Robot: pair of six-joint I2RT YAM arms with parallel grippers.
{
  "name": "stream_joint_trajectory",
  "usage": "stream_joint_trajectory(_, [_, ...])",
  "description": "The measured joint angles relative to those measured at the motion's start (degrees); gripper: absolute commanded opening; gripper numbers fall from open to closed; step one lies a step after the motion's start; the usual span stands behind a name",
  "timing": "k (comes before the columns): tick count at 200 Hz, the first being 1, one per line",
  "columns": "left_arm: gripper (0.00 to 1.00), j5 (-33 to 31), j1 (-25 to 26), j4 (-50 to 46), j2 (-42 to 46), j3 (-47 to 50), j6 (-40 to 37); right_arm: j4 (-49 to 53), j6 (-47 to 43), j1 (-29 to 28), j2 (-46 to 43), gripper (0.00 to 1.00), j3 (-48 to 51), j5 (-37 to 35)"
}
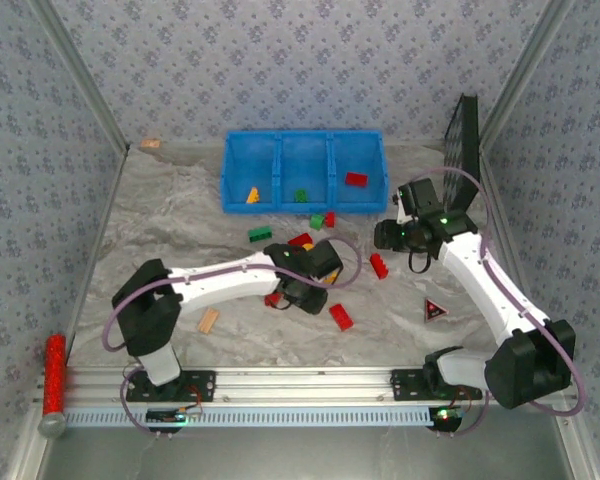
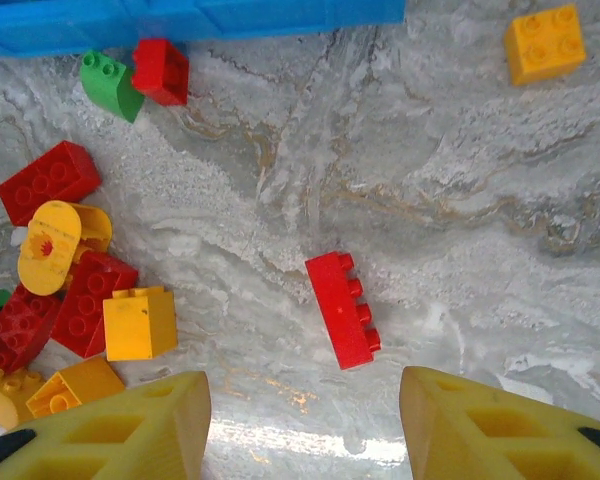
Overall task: Sort the legos into containers by color
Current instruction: Pick up the lego from the middle-left of the table, then place the lego in the container.
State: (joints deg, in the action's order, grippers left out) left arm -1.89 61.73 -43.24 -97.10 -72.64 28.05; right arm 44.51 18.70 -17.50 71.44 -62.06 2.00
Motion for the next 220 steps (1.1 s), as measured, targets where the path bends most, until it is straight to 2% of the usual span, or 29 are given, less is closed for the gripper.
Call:
stream_joint_trajectory(37, [0.35,0.8,-7.6,-2.0,6.1,-0.1,-1.1,-0.6,2.6,-0.9,-2.3,0.55,3.6,1.3])
stream_joint_trajectory(56, [0.35,0.8,-12.4,-3.5,8.4,-1.3,-2.3,-1.5,3.8,-3.4,-2.4,0.56,4.7,2.0])
stream_joint_trajectory(110, [0.35,-2.1,-25.4,-5.0,8.4,-12.7,-7.7,-6.5,2.1,-23.3,-2.1,0.57,4.9,2.0])
stream_joint_trajectory(142, [0.35,-3.5,-31.7,-4.4,2.8,-21.4,-8.6,-9.8,-3.5,-31.4,3.1,0.59,2.3,1.8])
stream_joint_trajectory(168, [0.35,-3.7,-34.2,-4.1,-4.7,-26.1,-8.7,-10.4,-10.1,-37.9,11.1,0.59,-3.8,1.4])
stream_joint_trajectory(220, [0.34,-3.3,-36.4,-5.2,-22.1,-38.4,-9.6,-11.0,-22.5,-43.4,24.7,0.59,-15.6,-1.5])
